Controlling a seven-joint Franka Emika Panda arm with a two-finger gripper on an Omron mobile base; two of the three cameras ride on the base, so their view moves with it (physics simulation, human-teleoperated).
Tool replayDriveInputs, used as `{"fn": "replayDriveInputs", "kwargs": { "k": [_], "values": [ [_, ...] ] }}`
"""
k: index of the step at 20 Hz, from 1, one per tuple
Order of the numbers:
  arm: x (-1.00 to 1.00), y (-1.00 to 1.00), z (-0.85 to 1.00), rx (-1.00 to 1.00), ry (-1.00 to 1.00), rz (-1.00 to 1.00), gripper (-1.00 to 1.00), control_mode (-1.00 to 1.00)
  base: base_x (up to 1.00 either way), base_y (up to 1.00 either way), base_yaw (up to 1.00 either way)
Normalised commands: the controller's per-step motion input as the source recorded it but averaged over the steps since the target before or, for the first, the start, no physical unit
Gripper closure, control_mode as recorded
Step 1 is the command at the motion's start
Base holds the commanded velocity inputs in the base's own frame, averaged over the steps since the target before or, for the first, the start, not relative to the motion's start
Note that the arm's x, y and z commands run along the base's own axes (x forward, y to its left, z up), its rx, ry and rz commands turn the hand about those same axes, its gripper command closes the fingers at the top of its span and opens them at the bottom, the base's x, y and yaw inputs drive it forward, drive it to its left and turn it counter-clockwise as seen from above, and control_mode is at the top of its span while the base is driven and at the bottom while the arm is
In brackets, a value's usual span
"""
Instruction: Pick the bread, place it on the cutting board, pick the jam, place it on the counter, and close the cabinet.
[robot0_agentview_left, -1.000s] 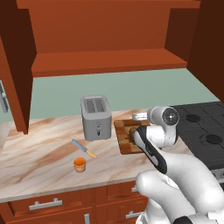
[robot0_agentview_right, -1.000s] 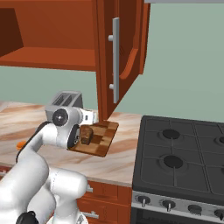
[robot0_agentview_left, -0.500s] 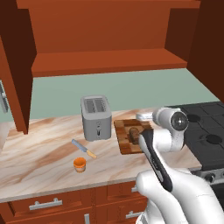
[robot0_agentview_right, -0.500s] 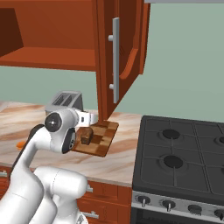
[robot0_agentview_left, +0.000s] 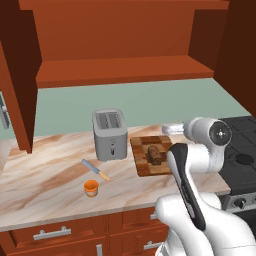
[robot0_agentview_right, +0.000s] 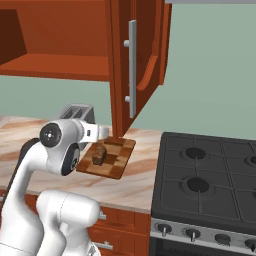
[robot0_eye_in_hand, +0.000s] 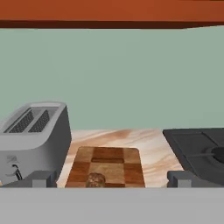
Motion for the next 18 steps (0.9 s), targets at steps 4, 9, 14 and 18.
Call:
{"fn": "replayDriveInputs", "kwargs": {
  "k": [4, 9, 14, 18],
  "values": [
    [-0.45, 0.00, 0.12, 0.00, -0.10, 0.00, -1.00, -1.00, 0.00, 0.00, 0.00],
    [-0.44, 0.00, 0.10, 0.00, -0.10, 0.00, -1.00, -1.00, 0.00, 0.00, 0.00],
    [-0.45, 0.00, 0.09, 0.00, -0.11, 0.00, -1.00, -1.00, 0.00, 0.00, 0.00],
    [-0.41, 0.00, 0.06, 0.00, -0.10, 0.00, -1.00, -1.00, 0.00, 0.00, 0.00]
  ]
}}
